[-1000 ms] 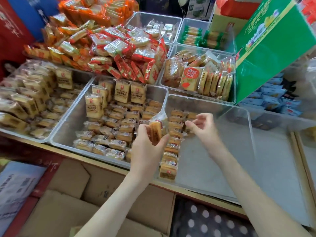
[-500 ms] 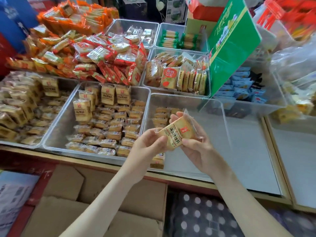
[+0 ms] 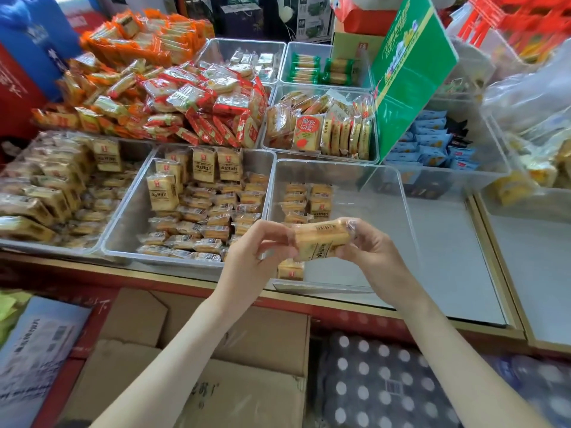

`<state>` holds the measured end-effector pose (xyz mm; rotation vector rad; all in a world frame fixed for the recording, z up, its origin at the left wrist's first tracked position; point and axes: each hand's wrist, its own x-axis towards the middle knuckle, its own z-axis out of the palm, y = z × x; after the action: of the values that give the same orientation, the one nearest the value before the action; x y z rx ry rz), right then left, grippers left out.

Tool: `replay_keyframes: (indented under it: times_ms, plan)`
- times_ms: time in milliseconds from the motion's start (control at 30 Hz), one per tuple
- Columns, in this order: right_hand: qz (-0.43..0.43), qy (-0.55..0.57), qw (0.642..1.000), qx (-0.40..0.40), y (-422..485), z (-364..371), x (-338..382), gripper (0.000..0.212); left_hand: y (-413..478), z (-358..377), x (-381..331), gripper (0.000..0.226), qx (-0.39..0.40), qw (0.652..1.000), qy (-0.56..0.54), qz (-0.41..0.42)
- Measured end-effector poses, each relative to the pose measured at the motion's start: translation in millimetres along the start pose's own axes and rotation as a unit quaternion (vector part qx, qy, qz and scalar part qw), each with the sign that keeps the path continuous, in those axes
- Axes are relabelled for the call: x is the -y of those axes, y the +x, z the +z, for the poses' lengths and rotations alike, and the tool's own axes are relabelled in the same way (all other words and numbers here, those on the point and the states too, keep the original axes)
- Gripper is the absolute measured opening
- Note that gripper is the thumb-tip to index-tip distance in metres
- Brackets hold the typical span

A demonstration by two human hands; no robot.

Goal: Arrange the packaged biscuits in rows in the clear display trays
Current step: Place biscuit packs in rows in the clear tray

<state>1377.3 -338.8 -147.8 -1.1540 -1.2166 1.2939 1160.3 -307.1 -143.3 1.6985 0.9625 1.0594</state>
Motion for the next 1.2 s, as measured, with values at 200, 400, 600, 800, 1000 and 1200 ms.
replay_keyframes:
  times_ms: [200, 400, 600, 800, 1000, 1200]
  plan:
    - [0.144, 0.148, 0.978, -0.006, 7, 11, -6, 0.049, 8, 3, -5, 0.005, -0.034, 0.950, -0.155, -0.268]
    - [0.181, 0.292, 0.939, 0.011, 11, 11, -8, 0.038, 18, 0, 2, 0.023, 0.003, 0.850, -0.282, -0.445]
    - [0.207, 0.245, 0.946, 0.039, 21, 3, -15, 0.059, 26, 12, 11, 0.015, -0.016, 0.880, -0.189, -0.437]
    - [0.193, -0.069, 0.977, -0.059, 50, -23, -41, 0.030, 29, 25, 37, 0.028, 0.052, 0.957, 0.215, -0.189]
    - [0.118, -0.482, 0.868, 0.000, 103, -57, -100, 0.037, 25, 8, 86, 0.050, 0.081, 0.911, 0.400, -0.054]
    - [0.077, -0.535, 0.841, -0.029, 144, -36, -129, 0.025, 16, -22, 99, 0.057, 0.055, 0.940, 0.330, -0.068]
